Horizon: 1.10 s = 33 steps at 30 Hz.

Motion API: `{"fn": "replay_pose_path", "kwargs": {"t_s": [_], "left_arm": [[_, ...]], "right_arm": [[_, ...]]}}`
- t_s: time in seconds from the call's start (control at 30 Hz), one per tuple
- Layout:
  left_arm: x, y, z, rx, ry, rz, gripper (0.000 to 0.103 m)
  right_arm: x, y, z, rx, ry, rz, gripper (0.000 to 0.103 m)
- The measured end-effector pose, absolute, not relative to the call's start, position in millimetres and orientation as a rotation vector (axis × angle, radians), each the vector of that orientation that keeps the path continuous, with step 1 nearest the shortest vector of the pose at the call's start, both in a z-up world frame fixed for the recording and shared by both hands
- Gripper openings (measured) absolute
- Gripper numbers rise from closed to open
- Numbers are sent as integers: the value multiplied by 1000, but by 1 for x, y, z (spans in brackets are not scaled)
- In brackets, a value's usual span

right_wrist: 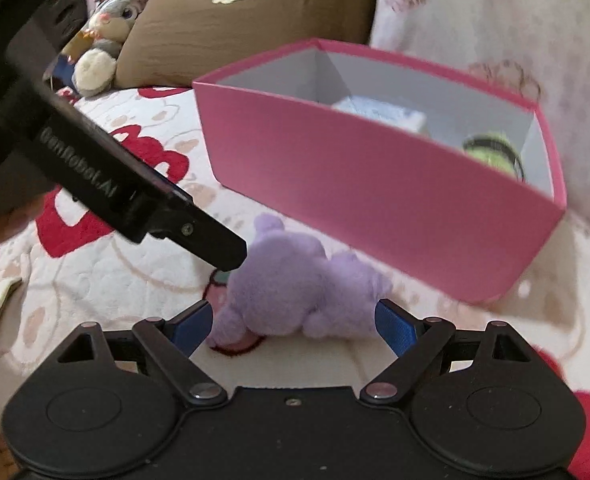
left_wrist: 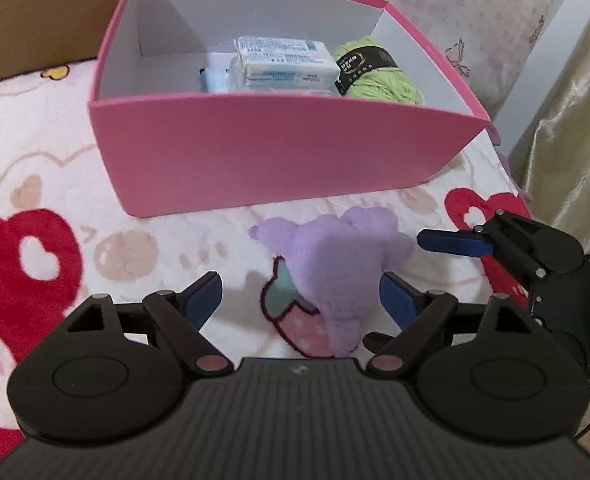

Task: Organize objects
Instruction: 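Raise both grippers and move down to the lilac plush, then close both grippers on the lilac plush and lift it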

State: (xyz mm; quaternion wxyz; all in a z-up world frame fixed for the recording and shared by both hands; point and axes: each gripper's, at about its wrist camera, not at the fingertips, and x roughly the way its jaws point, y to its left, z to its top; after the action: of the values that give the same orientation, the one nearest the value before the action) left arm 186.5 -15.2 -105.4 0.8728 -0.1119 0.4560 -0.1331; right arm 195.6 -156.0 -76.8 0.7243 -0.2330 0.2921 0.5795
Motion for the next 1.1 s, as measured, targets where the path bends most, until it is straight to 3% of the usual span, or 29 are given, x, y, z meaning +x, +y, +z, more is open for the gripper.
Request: {"fn": "replay_pose_path", "kwargs": {"t_s": [0.23,0.33,0.4,0.47,1.1], "left_arm": [[196,-14,-136,-405,968,-272,77],[195,-13,-140,-446,950,-278,66],[196,-15,-142,-463,955,-304,52],[196,-17,-144,-486,964,-328,44],[198,-4,-150,-563,985,-320,42]], "right_arm": [[227,-160,-98,-354,778,1259,91],[233,-166,-99,-266,806,1262,91],[232,-166,-99,-249,804,1266,91],[229,-165,-97,-251,801,1286,91],[202,-135,-103,-405,708,1237,93]]}}
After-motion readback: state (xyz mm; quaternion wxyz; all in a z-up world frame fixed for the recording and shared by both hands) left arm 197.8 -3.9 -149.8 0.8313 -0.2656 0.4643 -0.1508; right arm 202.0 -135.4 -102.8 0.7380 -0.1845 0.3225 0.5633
